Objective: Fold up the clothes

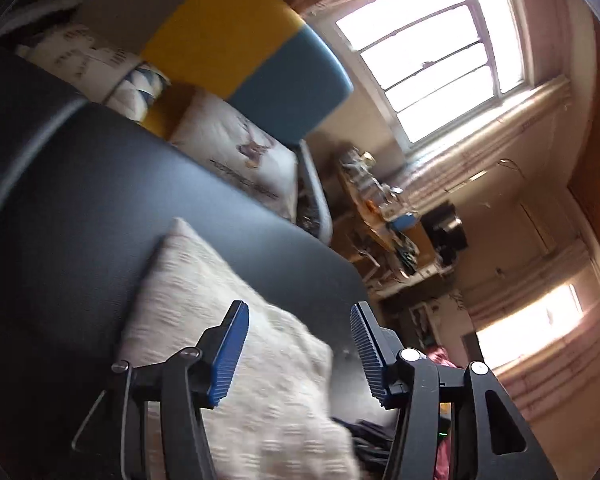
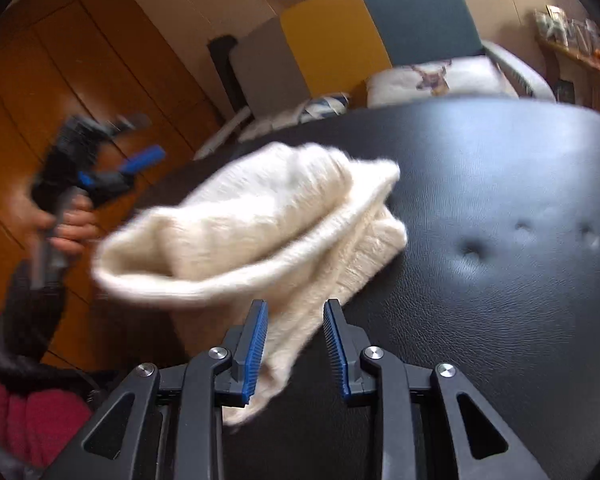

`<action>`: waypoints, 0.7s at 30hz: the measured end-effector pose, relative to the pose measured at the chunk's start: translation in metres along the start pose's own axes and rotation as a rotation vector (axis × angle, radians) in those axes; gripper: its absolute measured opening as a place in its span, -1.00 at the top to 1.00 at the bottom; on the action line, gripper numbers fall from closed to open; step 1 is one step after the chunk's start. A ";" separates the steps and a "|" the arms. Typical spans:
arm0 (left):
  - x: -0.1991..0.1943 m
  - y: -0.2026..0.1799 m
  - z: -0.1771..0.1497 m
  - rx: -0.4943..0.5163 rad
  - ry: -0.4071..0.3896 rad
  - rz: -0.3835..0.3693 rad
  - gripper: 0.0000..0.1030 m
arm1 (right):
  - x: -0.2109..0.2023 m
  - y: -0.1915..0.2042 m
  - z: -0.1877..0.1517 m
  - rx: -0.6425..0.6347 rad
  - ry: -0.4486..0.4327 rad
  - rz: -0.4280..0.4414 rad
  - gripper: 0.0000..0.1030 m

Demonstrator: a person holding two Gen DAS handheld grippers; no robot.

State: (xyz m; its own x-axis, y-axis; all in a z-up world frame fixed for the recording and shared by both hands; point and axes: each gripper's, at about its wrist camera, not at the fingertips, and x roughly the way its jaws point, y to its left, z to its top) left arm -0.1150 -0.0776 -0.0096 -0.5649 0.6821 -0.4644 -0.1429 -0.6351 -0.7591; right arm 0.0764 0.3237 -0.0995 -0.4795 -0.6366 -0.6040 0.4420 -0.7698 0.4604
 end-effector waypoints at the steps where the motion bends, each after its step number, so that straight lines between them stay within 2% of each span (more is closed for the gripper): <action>1: -0.005 0.016 0.002 -0.006 -0.010 0.039 -0.03 | -0.009 0.009 0.005 -0.026 -0.023 0.004 0.36; 3: -0.005 0.039 -0.001 0.000 -0.018 0.110 -0.03 | -0.003 0.026 0.030 -0.072 -0.035 -0.012 0.36; 4: -0.003 0.048 -0.007 0.013 -0.013 0.128 -0.03 | 0.009 0.033 0.040 -0.089 -0.013 -0.017 0.36; 6: 0.009 0.057 -0.023 0.048 0.017 0.159 -0.03 | 0.042 0.043 0.055 -0.119 0.075 -0.014 0.36; 9: 0.029 0.046 -0.049 0.190 0.055 0.217 -0.03 | 0.083 0.058 0.052 -0.144 0.215 0.041 0.36; 10: 0.034 0.040 -0.055 0.234 0.061 0.207 -0.03 | 0.093 0.062 0.049 -0.133 0.239 0.069 0.36; 13: 0.041 0.028 -0.061 0.305 0.065 0.154 -0.03 | 0.111 0.063 0.036 -0.071 0.240 0.215 0.32; 16: 0.048 0.019 -0.073 0.382 0.085 0.120 -0.04 | 0.123 0.041 0.001 0.005 0.320 0.160 0.38; 17: 0.050 0.019 -0.079 0.396 0.098 0.101 -0.05 | 0.120 0.031 -0.008 0.040 0.300 0.171 0.49; 20: 0.052 0.019 -0.089 0.426 0.127 0.060 -0.06 | 0.097 0.013 -0.014 0.152 0.215 0.187 0.49; 21: 0.051 0.018 -0.092 0.435 0.132 0.050 -0.06 | 0.089 0.007 -0.015 0.191 0.193 0.187 0.42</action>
State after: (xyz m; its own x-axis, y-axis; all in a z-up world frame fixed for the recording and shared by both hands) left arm -0.0723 -0.0209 -0.0891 -0.4754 0.6690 -0.5714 -0.4623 -0.7425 -0.4847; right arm 0.0483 0.2619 -0.1595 -0.2429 -0.7611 -0.6014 0.3498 -0.6470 0.6775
